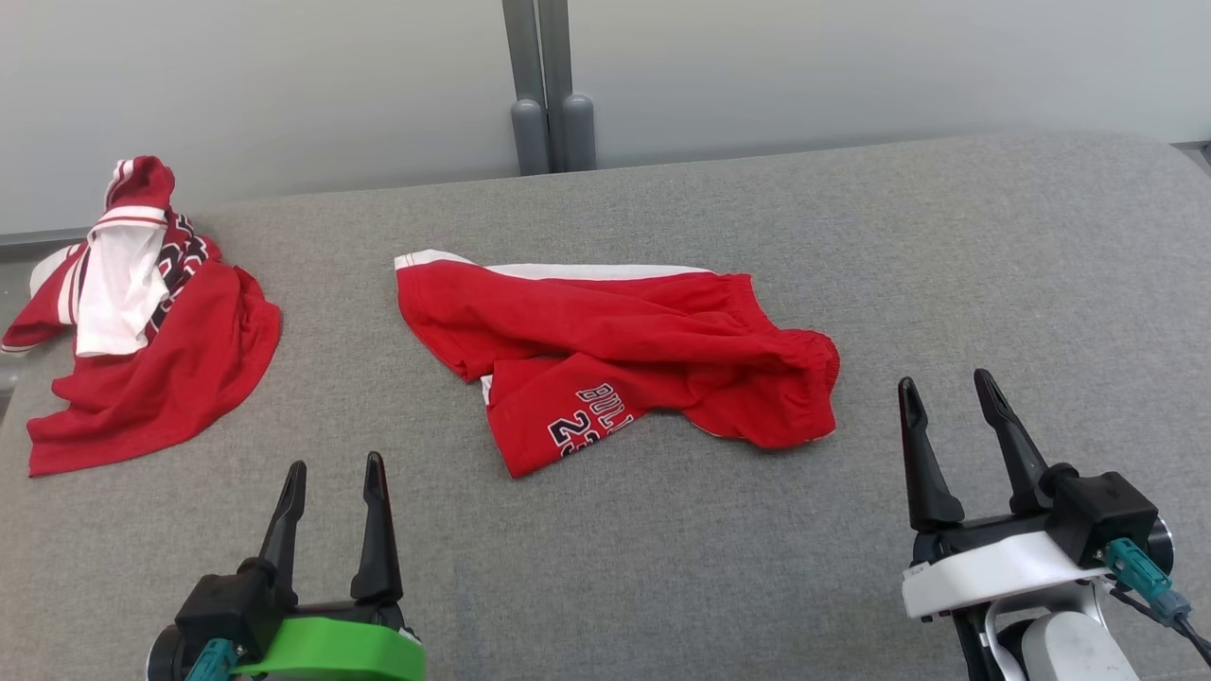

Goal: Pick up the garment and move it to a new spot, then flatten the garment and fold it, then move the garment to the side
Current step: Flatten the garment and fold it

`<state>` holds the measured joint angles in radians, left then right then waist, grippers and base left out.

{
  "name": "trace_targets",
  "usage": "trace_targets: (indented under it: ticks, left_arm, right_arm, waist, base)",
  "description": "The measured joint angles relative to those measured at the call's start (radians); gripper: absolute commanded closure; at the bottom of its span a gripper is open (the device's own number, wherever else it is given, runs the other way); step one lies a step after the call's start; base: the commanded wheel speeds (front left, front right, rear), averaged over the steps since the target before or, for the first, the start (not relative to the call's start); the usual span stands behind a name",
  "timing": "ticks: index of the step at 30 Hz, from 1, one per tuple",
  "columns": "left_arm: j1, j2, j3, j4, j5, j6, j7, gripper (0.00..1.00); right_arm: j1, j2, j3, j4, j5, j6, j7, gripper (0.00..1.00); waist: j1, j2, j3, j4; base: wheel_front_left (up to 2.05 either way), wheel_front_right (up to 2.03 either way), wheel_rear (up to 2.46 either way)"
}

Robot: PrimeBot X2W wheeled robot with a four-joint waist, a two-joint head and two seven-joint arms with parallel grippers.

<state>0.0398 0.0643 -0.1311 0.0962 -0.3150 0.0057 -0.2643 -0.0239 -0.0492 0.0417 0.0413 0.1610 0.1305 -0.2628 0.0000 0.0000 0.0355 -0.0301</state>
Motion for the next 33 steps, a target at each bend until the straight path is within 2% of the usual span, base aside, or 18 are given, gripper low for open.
trace_targets:
  ticks: [10,26,33]
  left_arm:
    - [0.001,-0.012,0.023,0.01,0.017,-0.022,0.0,0.0]
    - [0.0,-0.014,0.011,0.011,0.015,-0.023,0.0,0.0]
    - [-0.015,-0.014,-0.002,0.003,0.012,-0.021,0.0,0.0]
  right_arm:
    - [0.0,0.0,0.001,0.008,0.001,0.0,0.0,0.0]
    - [-0.005,0.0,0.0,0.011,-0.007,0.0,0.0,0.0]
    - [-0.088,0.0,0.002,0.052,-0.061,0.0,0.0,0.0]
  waist:
    - [0.0,0.0,-0.005,-0.001]
    - [0.0,0.0,0.013,0.011]
    - [0.0,0.0,0.038,0.026]
  base:
    - [0.0,0.0,0.0]
    - [0.0,0.0,0.0]
    - [0.0,0.0,0.0]
